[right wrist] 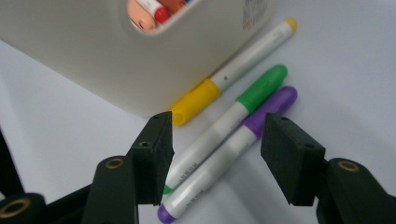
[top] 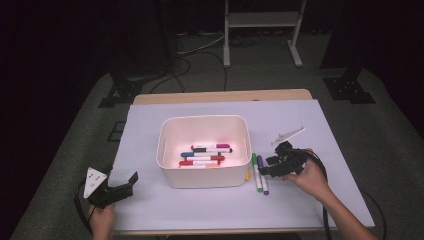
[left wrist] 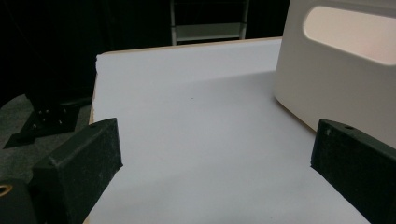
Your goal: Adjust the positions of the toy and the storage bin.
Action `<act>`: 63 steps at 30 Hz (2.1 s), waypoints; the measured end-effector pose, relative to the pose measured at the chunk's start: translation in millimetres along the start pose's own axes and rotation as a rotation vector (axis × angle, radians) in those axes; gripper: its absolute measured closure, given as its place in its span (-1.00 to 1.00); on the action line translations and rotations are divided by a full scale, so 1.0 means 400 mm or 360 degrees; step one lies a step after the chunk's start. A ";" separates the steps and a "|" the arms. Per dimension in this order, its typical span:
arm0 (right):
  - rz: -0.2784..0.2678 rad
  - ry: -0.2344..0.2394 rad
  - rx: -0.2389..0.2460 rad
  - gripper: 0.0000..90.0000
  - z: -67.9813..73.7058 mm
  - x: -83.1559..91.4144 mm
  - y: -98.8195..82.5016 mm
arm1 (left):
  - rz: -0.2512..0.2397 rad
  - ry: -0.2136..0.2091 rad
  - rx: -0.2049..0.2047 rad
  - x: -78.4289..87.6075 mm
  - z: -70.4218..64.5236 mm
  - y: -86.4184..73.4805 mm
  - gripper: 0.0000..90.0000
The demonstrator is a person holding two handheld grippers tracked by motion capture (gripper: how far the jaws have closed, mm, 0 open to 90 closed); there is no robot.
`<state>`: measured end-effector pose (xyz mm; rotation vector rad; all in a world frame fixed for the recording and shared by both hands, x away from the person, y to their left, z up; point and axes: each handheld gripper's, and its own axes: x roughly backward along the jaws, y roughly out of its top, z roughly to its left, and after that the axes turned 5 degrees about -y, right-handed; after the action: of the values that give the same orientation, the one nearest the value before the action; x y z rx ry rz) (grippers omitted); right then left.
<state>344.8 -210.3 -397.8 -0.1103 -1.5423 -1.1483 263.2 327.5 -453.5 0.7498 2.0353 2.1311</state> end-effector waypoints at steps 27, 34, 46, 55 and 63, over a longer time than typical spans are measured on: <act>0.0171 -0.0426 -0.0091 0.27 -0.053 -0.022 -0.107 | 0.0000 0.0002 0.0000 0.000 0.000 0.000 -0.99; 0.0162 -0.0495 -0.0127 0.68 -0.071 -0.003 -0.134 | 0.0001 0.0006 -0.0010 0.000 -0.001 0.000 -0.99; 0.0109 -0.0356 -0.0226 0.69 -0.088 0.028 -0.123 | 0.0004 0.0007 -0.0002 -0.002 -0.001 0.000 -0.99; -0.0073 -0.0214 -0.0191 0.69 -0.052 0.132 -0.042 | 0.0006 0.0005 -0.0009 -0.001 -0.002 0.000 -0.99; -0.0154 -0.0134 -0.0125 0.69 -0.019 0.199 0.025 | 0.0005 0.0007 -0.0002 -0.002 -0.001 0.000 -0.99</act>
<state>329.0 -250.2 -329.6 -0.1399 -1.5912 -1.2955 263.5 326.7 -453.6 0.7491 2.0364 2.1373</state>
